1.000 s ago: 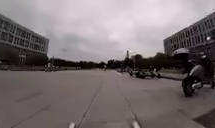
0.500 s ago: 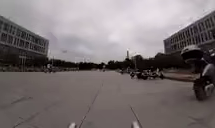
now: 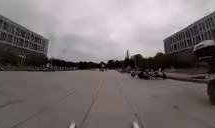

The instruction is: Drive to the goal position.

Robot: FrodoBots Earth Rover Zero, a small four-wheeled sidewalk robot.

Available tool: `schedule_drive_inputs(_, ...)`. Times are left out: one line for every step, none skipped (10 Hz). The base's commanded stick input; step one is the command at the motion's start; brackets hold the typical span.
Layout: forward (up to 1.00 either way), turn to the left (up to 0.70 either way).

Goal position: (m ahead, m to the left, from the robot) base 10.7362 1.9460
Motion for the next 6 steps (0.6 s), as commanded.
schedule_drive_inputs(0.70, 0.01)
schedule_drive_inputs(0.70, 0.01)
schedule_drive_inputs(0.70, 0.01)
schedule_drive_inputs(0.70, 0.01)
schedule_drive_inputs(0.70, 0.01)
schedule_drive_inputs(0.70, 0.01)
